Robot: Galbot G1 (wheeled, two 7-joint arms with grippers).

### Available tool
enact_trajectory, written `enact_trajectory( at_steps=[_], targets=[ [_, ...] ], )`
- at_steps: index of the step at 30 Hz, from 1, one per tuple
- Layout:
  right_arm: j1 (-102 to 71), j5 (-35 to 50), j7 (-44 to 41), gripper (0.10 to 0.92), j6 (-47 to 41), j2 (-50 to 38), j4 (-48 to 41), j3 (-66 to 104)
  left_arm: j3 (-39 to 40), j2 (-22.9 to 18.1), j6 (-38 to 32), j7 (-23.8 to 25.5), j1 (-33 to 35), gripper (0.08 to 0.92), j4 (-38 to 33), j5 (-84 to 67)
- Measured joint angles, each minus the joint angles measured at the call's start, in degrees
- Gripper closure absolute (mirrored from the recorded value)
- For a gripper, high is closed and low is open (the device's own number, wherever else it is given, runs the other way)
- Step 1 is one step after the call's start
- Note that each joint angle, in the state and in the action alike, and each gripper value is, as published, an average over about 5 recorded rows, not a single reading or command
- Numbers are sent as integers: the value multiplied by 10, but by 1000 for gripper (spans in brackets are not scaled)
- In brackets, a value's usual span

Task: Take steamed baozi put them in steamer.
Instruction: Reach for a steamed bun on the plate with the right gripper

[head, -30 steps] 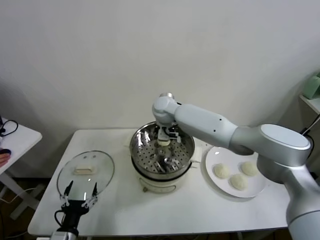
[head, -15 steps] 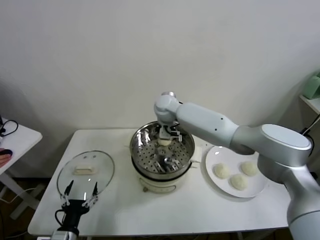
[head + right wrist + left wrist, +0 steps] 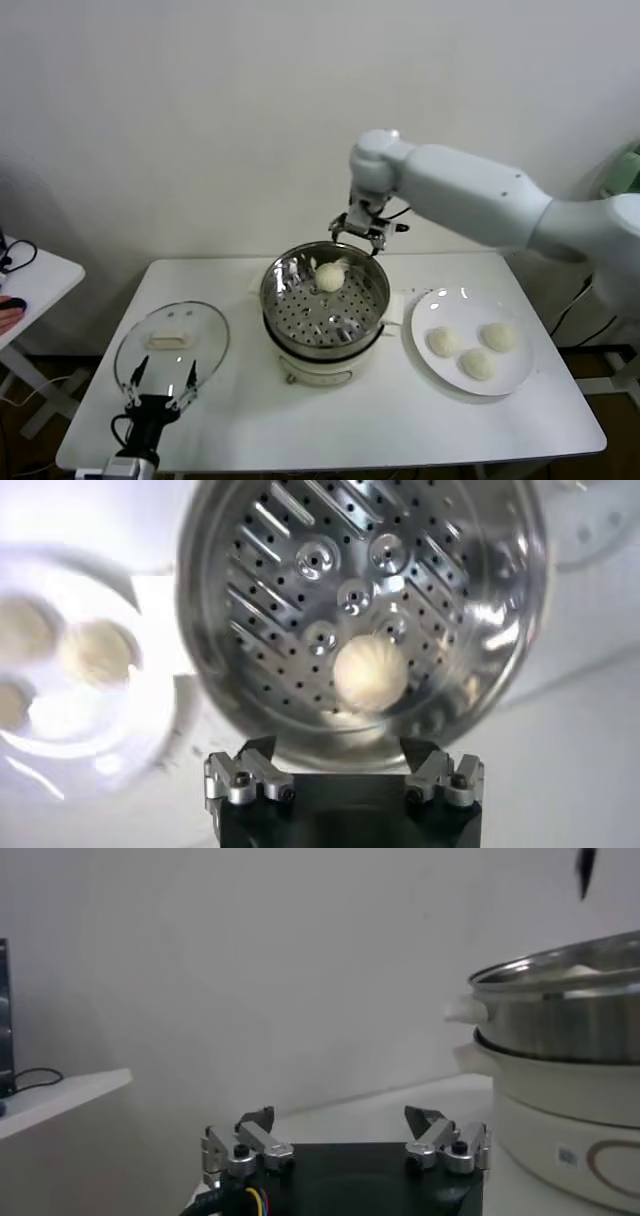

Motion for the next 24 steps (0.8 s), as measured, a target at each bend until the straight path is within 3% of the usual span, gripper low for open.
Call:
enact_trajectory(
  at_steps=[10,24],
  targets=[
    [-19,103,-1,203,-95,-110,-13,-22,15,18,-7,-34,-9,177,-2,-8],
    [-180,63,28,203,-129,-185,-22,59,17,18,-11,-55,-3,177,4,-1]
  ],
)
